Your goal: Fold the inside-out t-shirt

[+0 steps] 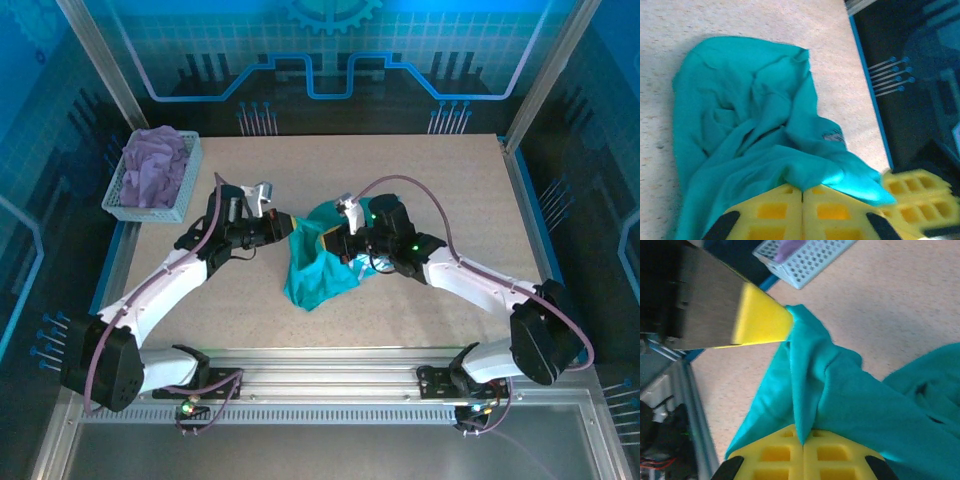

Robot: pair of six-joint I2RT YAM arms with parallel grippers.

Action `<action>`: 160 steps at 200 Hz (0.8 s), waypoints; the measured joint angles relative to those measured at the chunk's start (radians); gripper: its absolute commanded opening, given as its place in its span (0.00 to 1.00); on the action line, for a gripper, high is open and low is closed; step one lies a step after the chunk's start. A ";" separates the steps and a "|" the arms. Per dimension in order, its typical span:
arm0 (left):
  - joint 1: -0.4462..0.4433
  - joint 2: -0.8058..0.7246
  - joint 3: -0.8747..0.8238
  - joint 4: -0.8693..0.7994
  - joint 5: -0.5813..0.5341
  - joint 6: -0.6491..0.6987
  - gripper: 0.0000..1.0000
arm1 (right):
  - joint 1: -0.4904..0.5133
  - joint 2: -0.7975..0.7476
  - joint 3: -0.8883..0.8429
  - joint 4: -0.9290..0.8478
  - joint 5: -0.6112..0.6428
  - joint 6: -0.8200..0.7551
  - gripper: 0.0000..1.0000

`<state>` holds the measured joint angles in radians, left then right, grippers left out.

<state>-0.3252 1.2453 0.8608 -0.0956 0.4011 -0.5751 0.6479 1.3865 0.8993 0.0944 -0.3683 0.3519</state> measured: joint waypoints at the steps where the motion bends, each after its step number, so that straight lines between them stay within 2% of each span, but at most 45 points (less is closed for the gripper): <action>1: 0.000 0.000 0.000 -0.003 -0.002 -0.001 0.20 | 0.000 0.000 -0.001 0.003 -0.003 0.001 0.00; 33: 0.000 0.000 0.008 -0.066 -0.084 0.033 0.42 | -0.003 0.000 -0.004 0.073 -0.087 0.030 0.00; 59: -0.014 -0.035 0.007 -0.135 -0.172 0.059 0.53 | -0.012 0.011 -0.004 0.115 -0.117 0.056 0.00; 80: -0.066 -0.115 0.006 -0.179 -0.245 0.087 0.59 | -0.019 0.026 -0.004 0.123 -0.130 0.068 0.00; 99: -0.132 -0.165 0.006 -0.201 -0.291 0.113 0.58 | -0.021 0.031 -0.004 0.125 -0.134 0.071 0.00; 122: -0.187 -0.141 0.018 -0.245 -0.327 0.142 0.44 | -0.021 0.032 -0.004 0.126 -0.134 0.071 0.00; 160: -0.219 -0.056 0.054 -0.285 -0.361 0.181 0.43 | -0.021 0.032 -0.004 0.129 -0.138 0.071 0.00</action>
<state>-0.5438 1.1896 0.9150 -0.3805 0.0399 -0.3943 0.6270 1.4181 0.8955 0.2234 -0.5060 0.4232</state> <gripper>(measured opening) 0.431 0.045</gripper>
